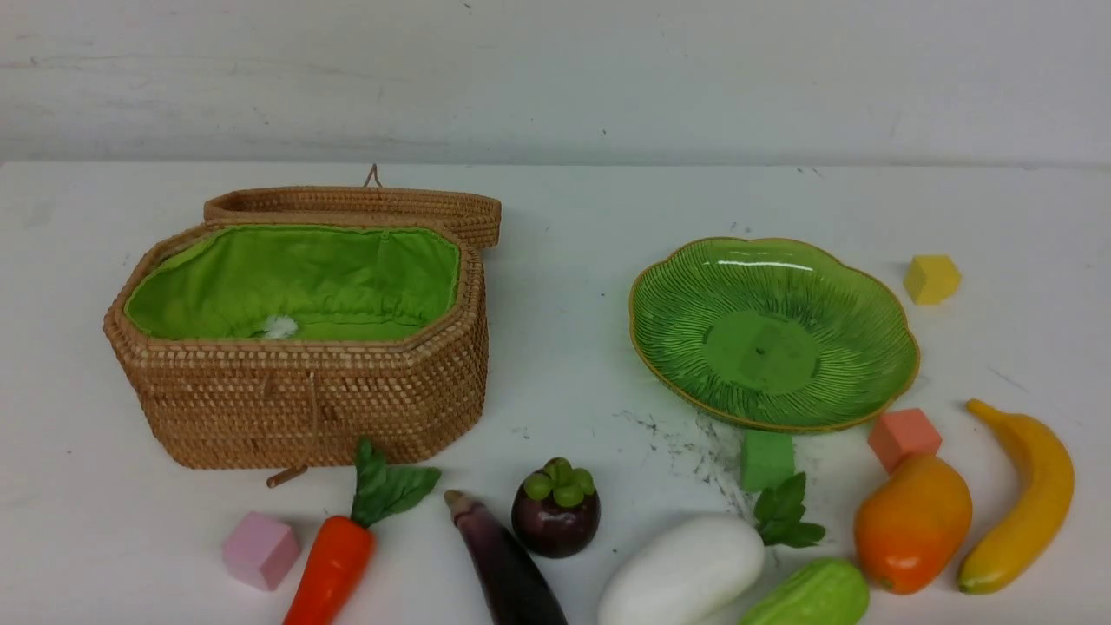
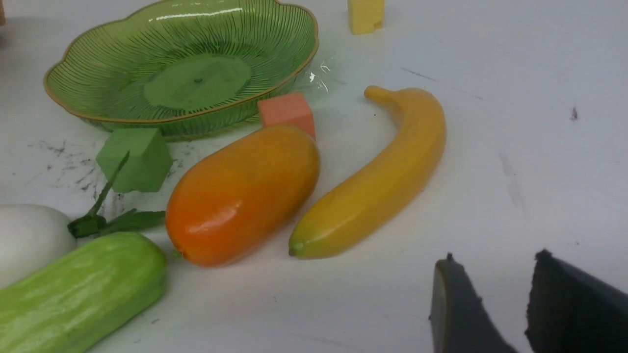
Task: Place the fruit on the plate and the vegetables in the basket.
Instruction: Use the left arm to grab a carrot and put it into the left basket
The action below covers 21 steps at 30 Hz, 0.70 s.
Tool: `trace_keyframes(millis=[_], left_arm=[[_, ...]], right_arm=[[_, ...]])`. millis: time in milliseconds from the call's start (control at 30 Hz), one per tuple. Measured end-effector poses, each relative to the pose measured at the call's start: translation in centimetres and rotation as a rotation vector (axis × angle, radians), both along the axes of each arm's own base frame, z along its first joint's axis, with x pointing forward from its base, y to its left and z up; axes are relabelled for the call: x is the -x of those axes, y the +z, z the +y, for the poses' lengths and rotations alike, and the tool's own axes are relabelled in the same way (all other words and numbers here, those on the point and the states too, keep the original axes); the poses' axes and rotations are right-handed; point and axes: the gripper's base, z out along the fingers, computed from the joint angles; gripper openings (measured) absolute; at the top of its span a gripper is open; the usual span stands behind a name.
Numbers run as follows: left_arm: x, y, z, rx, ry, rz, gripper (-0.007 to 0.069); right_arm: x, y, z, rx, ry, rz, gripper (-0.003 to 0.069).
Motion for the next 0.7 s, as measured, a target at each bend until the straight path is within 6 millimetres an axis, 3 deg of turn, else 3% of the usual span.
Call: trace_keyframes(millis=[533, 700], left_arm=[[0.00, 0.01, 0.00, 0.000, 0.000, -0.001, 0.0239], [-0.23, 0.80, -0.06, 0.033, 0.002, -0.090, 0.0239]], right_arm=[[0.00, 0.00, 0.00, 0.000, 0.000, 0.000, 0.0241], [0.00, 0.00, 0.00, 0.000, 0.000, 0.000, 0.0241]])
